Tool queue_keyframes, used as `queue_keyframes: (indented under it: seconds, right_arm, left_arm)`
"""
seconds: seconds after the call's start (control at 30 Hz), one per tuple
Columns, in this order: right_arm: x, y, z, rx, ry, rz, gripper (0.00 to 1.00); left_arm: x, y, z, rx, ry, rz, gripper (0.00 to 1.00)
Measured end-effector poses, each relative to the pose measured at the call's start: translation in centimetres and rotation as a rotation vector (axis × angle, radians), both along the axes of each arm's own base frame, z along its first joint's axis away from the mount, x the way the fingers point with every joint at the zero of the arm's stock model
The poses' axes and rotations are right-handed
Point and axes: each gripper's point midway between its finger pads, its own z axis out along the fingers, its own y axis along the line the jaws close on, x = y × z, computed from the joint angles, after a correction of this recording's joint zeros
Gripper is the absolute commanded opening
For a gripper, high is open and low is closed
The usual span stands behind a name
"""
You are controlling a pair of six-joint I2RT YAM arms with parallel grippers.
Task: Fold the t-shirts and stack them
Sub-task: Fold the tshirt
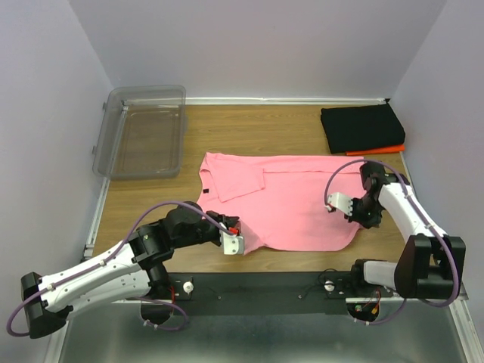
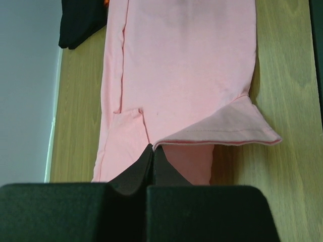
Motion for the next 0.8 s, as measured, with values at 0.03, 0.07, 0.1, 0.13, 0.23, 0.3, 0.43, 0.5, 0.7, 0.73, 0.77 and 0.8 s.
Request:
queue_keyframes:
  seconds: [0.03,0.07,0.1,0.13,0.23,0.3,0.43,0.5,0.7,0.73,0.77,0.8]
  right_arm:
    - [0.4,0.1,0.3,0.011,-0.009,-0.005,0.00]
    - [0.6,0.1,0.5,0.018,-0.014,-0.011,0.01]
    - [1.0,0.1,0.9,0.029,-0.021,-0.020,0.01]
    - [1.4,0.1,1.2,0.039,-0.033,-0.027,0.01]
    - [2.2,-0.1,1.9,0.062,-0.051,-0.050,0.01]
    - [2.5,-0.4,2.1,0.074,-0.055,-0.065,0.01]
    - [2.6,-0.9,2.0,0.093,-0.041,-0.088,0.01]
    - [2.5,-1.1,1.8,0.103,-0.023,-0.100,0.00]
    - [3.5,-2.2,1.4,0.130,0.004,-0.141,0.01]
    - [3.6,-2.3,1.4,0.133,0.007,-0.144,0.01]
    - [3.8,-2.5,1.3,0.137,0.011,-0.149,0.01]
    - [3.9,-2.6,1.1,0.142,0.018,-0.153,0.01]
  left_arm:
    - [0.1,0.1,0.0,0.000,0.000,0.005,0.00]
    - [0.2,0.1,0.0,0.000,0.000,0.011,0.00]
    - [0.3,0.2,0.0,0.001,0.000,0.016,0.00]
    - [0.4,0.3,0.0,0.001,-0.001,0.021,0.00]
    - [0.6,0.4,0.0,0.002,-0.001,0.028,0.00]
    - [0.7,0.4,-0.1,0.004,-0.001,0.033,0.00]
    - [1.0,0.6,-0.3,0.013,-0.002,0.051,0.00]
    - [1.3,0.7,-0.3,0.018,-0.003,0.064,0.00]
    - [2.3,1.4,-0.4,0.024,-0.011,0.114,0.00]
    - [2.6,1.5,-0.3,0.023,-0.013,0.126,0.00]
    - [2.8,1.6,-0.2,0.020,-0.016,0.136,0.00]
    - [3.0,1.7,-0.1,0.017,-0.019,0.143,0.00]
